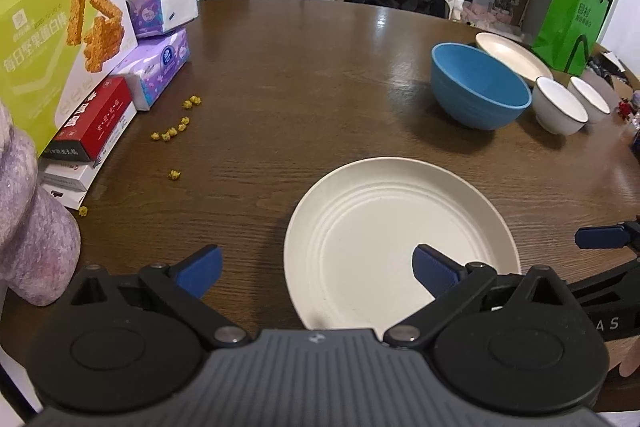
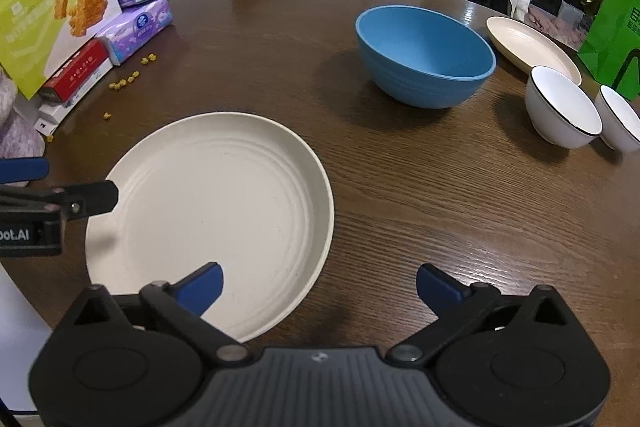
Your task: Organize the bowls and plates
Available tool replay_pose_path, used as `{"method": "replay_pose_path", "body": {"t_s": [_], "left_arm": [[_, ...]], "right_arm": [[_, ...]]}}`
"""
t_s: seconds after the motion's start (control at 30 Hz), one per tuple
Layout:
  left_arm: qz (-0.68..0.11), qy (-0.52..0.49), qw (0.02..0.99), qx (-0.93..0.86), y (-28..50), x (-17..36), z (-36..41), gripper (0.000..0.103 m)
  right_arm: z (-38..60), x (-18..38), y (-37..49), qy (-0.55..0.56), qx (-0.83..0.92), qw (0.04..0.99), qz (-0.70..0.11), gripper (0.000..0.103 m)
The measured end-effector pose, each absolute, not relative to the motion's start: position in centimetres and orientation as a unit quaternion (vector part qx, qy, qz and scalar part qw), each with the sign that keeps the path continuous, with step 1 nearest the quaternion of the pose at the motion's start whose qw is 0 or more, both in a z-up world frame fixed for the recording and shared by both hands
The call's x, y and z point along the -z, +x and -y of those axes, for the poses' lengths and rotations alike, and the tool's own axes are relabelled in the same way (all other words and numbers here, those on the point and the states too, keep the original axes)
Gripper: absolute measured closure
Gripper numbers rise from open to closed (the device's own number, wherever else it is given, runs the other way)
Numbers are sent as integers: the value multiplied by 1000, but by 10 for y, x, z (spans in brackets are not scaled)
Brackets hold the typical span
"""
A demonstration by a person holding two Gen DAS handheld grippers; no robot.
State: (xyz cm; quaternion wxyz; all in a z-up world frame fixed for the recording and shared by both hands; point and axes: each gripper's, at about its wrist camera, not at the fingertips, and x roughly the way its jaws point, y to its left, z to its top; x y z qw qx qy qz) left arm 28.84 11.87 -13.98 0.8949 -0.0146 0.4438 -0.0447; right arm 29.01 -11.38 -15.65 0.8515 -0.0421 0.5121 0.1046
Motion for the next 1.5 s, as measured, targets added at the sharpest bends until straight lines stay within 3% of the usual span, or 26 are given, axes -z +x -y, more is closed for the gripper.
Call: {"method": "replay_pose_path", "body": {"t_s": [0.73, 1.5], "left_arm": [[-416, -32, 906, 78, 296, 109, -88, 0], [-415, -43, 904, 89, 373, 73, -16, 0]], "right_arm": [[177, 108, 290, 19, -24, 877, -479, 0], [281, 62, 365, 37, 16, 894, -447, 0]]}}
